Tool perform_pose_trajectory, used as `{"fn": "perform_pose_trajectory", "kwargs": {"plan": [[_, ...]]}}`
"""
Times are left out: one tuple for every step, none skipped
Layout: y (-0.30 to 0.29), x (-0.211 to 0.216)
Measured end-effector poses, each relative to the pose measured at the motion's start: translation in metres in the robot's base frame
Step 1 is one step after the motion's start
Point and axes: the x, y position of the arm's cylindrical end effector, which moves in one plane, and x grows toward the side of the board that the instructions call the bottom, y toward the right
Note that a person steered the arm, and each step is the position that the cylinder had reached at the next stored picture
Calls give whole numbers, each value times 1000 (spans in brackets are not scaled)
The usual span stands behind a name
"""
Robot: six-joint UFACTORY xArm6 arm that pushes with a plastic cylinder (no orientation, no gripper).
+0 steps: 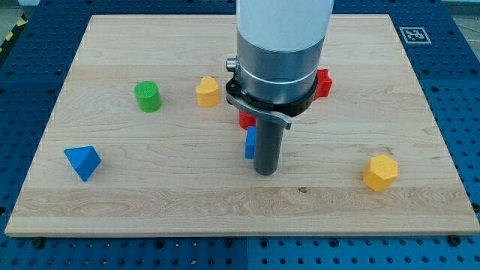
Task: Place the yellow hexagon below the blue cube
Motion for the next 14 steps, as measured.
{"fn": "perform_pose_trajectory", "kwargs": {"plan": [[0,-6],[0,-10],[1,-10],[17,-6],[53,0],[86,-10],[114,-23],[151,-26],[193,-25],[203,-11],[172,8],[140,13],[110,19],[96,21]]}}
